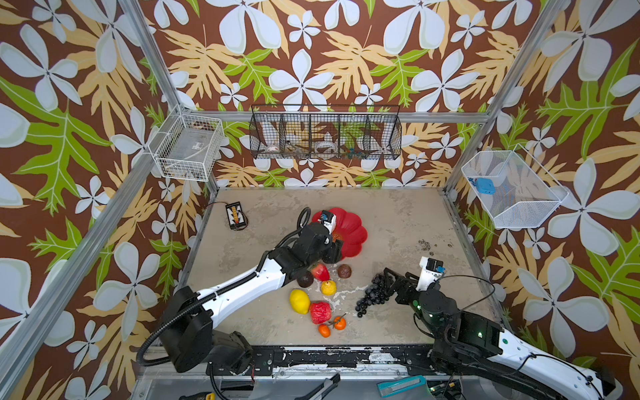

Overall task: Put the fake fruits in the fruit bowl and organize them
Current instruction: 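Carry the avocado with the left gripper over the red plate while the right withdraws, then lower the avocado beside the pear on the plate with the left gripper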

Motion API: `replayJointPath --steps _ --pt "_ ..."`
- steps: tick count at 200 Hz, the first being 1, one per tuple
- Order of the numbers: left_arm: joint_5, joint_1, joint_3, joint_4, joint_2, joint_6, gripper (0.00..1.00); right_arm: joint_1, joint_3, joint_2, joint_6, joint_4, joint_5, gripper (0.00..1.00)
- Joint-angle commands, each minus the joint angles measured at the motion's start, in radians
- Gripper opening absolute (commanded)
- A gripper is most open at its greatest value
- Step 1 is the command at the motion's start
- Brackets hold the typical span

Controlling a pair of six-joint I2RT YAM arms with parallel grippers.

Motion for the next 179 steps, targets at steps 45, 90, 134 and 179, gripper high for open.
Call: replayJointPath --steps 45,90,134,179 --pt "0.024 0.088 0.255 -0.376 0.173 0.029 0.69 0.0 -0.056 -0.112 -0.006 -0.064 0.017 0.9" --pt "0.033 0.12 0.212 -0.33 0.172 -0.019 0.74 0.001 -0.048 -0.06 -0.061 -0.03 -0.023 0.89" --pt "0.045 0.141 0.232 -0.321 0.292 -0.089 0.86 0.001 -0.028 0.059 -0.08 0.004 -0.079 0.89" --pt "0.001 0.143 0.27 -0.259 0.384 -0.156 0.84 0.0 -0.05 0.08 -0.059 0.035 -0.123 0.89"
